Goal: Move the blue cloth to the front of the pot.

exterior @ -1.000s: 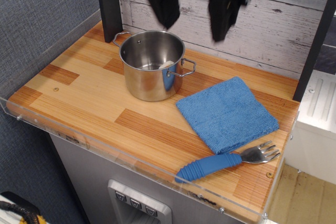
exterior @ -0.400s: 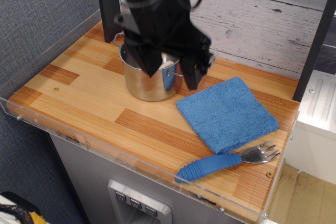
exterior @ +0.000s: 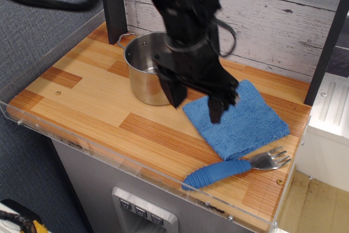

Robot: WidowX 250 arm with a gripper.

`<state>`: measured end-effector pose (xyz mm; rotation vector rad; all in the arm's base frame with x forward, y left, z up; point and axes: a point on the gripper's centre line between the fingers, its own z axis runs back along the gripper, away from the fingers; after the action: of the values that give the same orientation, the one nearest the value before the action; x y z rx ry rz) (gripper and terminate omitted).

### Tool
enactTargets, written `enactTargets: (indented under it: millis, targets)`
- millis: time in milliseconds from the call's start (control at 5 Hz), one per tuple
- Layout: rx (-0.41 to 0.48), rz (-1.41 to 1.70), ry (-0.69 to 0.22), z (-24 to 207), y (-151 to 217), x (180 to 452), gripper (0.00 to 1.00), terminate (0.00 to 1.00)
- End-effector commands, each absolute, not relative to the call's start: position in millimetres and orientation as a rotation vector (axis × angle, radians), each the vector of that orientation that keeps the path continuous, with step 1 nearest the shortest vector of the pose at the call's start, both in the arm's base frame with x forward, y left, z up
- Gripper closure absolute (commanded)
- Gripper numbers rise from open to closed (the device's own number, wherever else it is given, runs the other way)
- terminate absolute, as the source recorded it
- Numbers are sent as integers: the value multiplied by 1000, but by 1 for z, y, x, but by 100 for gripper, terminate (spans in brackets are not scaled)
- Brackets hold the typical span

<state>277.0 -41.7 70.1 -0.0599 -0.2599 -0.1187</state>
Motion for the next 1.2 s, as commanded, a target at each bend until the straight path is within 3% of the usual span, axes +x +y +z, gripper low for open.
enactTargets:
  millis: [0, 400, 1000]
  targets:
    - [-11, -163, -306, 54, -71, 312, 0, 0]
    - [31, -163, -309, 25, -83, 318, 0, 0]
    - [16, -78, -223, -8, -52, 294, 0, 0]
